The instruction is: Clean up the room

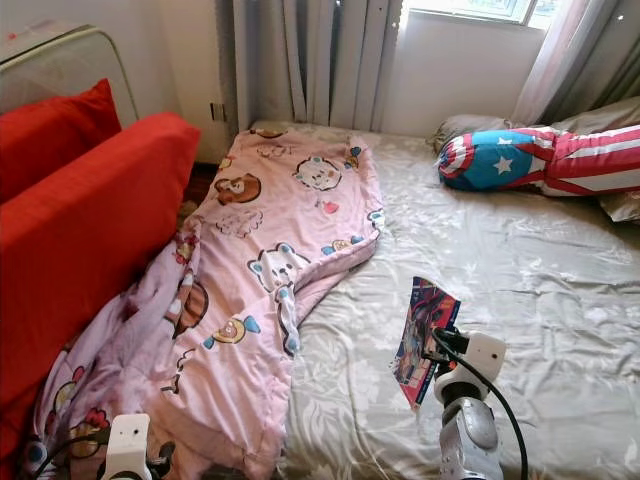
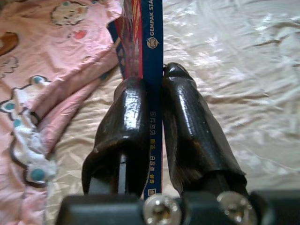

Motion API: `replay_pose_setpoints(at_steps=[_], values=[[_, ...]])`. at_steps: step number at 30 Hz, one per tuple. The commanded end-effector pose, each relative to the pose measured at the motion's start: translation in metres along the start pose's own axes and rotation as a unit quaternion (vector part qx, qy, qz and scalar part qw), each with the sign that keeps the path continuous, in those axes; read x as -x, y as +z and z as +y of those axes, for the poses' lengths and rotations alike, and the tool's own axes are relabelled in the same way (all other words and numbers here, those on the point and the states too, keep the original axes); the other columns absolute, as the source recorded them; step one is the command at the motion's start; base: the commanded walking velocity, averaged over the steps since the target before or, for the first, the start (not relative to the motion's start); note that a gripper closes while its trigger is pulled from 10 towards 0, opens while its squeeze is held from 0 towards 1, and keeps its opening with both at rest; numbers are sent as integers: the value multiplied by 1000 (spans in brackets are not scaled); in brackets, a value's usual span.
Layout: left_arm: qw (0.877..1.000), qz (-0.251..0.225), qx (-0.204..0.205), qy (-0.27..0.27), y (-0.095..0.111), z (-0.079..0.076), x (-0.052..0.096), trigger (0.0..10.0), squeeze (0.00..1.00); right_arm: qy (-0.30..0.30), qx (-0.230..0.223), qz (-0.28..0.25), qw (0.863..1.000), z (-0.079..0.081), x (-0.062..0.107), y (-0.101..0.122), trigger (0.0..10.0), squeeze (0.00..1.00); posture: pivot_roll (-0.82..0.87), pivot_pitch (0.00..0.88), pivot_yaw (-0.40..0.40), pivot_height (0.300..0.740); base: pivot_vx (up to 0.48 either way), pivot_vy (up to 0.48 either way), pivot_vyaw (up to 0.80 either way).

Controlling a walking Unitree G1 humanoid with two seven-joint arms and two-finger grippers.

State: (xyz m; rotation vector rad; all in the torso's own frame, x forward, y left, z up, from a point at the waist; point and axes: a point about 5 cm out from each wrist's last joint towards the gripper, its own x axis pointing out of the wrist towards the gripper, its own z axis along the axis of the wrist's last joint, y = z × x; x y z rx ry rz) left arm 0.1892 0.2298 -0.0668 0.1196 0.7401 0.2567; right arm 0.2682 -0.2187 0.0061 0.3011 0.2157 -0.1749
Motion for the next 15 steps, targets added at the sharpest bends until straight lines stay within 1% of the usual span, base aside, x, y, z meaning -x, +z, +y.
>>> replay_pose_setpoints(at_steps=[1, 6, 9, 10, 14, 15], values=[[1000, 14, -4, 1, -5, -1, 1, 10000, 0, -4, 10, -19, 1000, -3, -4, 10, 10000, 0, 20, 0, -117, 740, 0, -247, -663], [1000, 14, 0, 3, -5, 0, 1, 10000, 0, -1, 8, -30, 1000, 0, -6, 15, 10000, 0, 25, 0, -119, 740, 0, -244, 0], [1000, 12, 1, 4, -3, 0, 0, 10000, 0, 0, 9, -29, 1000, 1, -7, 15, 10000, 0, 26, 0, -120, 740, 0, 0, 0], [1000, 9, 2, 4, -2, 0, 0, 10000, 0, 1, 9, -29, 1000, 1, -8, 15, 10000, 0, 26, 0, -120, 740, 0, -315, 0], [1000, 8, 1, 4, -1, 0, 0, 10000, 0, 1, 9, -29, 1000, 1, -8, 15, 10000, 0, 22, 0, -116, 740, 0, 0, 0], [1000, 8, 1, 3, -2, 0, 0, 10000, 0, 1, 9, -29, 1000, 1, -7, 15, 10000, 0, 22, 0, -116, 740, 0, -319, 0]])
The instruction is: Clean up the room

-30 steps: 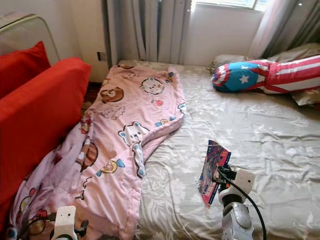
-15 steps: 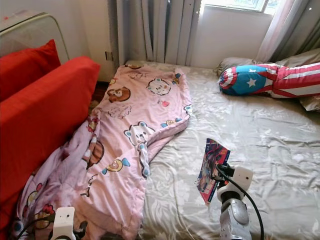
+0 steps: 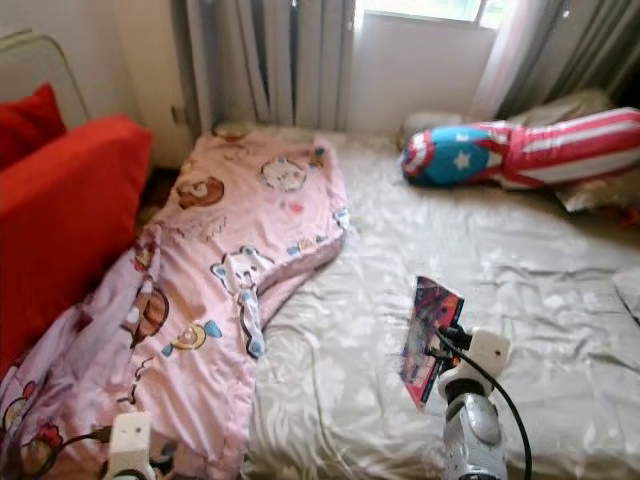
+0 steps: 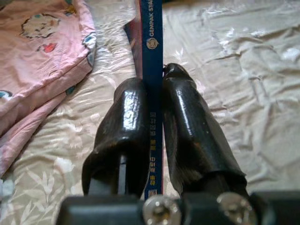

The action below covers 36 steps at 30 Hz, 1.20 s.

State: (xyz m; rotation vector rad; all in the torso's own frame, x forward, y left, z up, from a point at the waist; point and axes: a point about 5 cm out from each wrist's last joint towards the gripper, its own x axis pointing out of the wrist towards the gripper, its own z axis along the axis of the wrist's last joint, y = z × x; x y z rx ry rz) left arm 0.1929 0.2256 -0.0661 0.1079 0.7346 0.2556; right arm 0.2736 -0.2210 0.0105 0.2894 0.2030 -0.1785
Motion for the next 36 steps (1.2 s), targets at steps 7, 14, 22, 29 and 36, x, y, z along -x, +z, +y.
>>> replay_pose_setpoints(at_steps=[7, 14, 22, 29, 36], values=[[1000, 12, -5, 4, -6, 5, 2, 10000, 0, 2, 5, -19, 1000, 1, -2, 7, 10000, 0, 22, 0, -115, 740, 0, -91, 0], [1000, 17, -8, 4, -9, 7, 3, 10000, 0, 3, 3, -14, 1000, 3, -2, 5, 10000, 0, 22, 0, -112, 740, 0, -90, 0], [1000, 20, -8, 3, -10, 7, 3, 10000, 0, 5, 7, -12, 1000, 3, -2, 4, 10000, 0, 20, 0, -116, 740, 0, -162, -384], [1000, 22, -6, 1, -11, 5, 3, 10000, 0, 4, 8, -14, 1000, 2, -2, 5, 10000, 0, 17, 0, -118, 740, 0, -233, 0], [1000, 23, -4, 0, -12, 4, 3, 10000, 0, 5, 9, -15, 1000, 2, -2, 6, 10000, 0, 17, 0, -122, 740, 0, -185, 0]])
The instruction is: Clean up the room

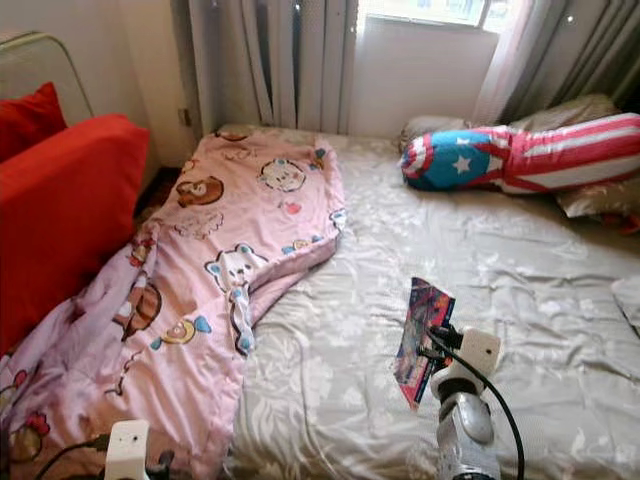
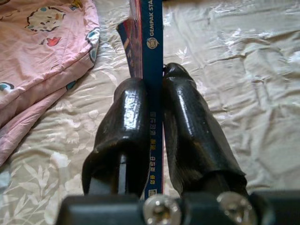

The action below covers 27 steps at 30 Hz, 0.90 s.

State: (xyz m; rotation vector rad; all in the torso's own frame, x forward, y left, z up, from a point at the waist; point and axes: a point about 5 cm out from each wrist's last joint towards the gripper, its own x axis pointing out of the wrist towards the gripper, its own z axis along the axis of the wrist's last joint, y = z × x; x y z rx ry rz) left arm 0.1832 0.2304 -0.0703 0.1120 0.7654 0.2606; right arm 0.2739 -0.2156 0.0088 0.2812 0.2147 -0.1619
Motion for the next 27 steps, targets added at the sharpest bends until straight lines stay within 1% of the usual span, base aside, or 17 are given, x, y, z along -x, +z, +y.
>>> replay_pose_setpoints(at_steps=[1, 5, 10, 27], values=[[1000, 8, -1, -3, -2, -2, 0, 10000, 0, -2, 4, -21, 1000, -3, -2, 9, 10000, 0, 17, 0, -122, 740, 0, 0, 0], [1000, 6, 0, -3, -2, -2, 0, 10000, 0, -3, 1, -18, 1000, -3, -3, 8, 10000, 0, 15, 0, -122, 740, 0, -200, 0], [1000, 7, 1, -4, -2, -2, 0, 10000, 0, -3, 2, -16, 1000, -3, -3, 8, 10000, 0, 12, 0, -121, 740, 0, -289, -639], [1000, 8, 2, -6, -2, -3, 0, 10000, 0, 1, 1, -16, 1000, -2, -2, 7, 10000, 0, 11, 0, -121, 740, 0, -291, 0]])
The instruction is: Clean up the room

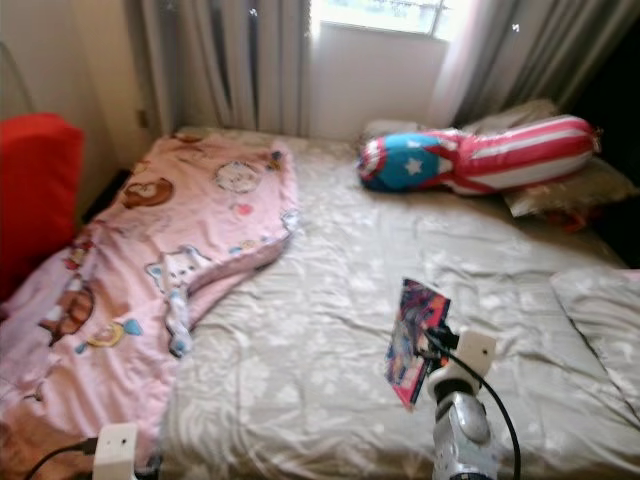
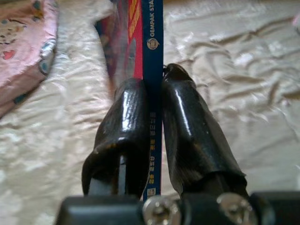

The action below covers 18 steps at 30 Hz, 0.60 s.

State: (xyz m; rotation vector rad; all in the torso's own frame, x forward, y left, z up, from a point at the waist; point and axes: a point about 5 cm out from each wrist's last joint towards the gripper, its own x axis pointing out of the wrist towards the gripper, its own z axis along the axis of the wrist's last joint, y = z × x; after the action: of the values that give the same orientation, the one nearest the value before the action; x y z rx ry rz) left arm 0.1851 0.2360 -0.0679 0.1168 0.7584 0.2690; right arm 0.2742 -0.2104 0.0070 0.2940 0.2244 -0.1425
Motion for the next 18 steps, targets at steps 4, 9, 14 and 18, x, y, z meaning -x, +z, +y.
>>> replay_pose_setpoints(at_steps=[4, 9, 14, 18], values=[[1000, 13, 2, -13, -6, -9, 2, 10000, 0, -5, 10, -22, 1000, -7, -2, 11, 10000, 0, 7, 0, -118, 740, 0, -292, 0], [1000, 14, 1, -14, -7, -9, 2, 10000, 0, -2, 11, -21, 1000, -6, -2, 10, 10000, 0, 7, 0, -115, 740, 0, -295, 0], [1000, 16, -1, -16, -8, -8, 3, 10000, 0, 4, 15, -15, 1000, -4, -2, 8, 10000, 0, 8, 0, -111, 740, 0, -292, 0], [1000, 16, -1, -16, -8, -8, 3, 10000, 0, 5, 15, -15, 1000, -3, -2, 8, 10000, 0, 8, 0, -109, 740, 0, -292, 0]])
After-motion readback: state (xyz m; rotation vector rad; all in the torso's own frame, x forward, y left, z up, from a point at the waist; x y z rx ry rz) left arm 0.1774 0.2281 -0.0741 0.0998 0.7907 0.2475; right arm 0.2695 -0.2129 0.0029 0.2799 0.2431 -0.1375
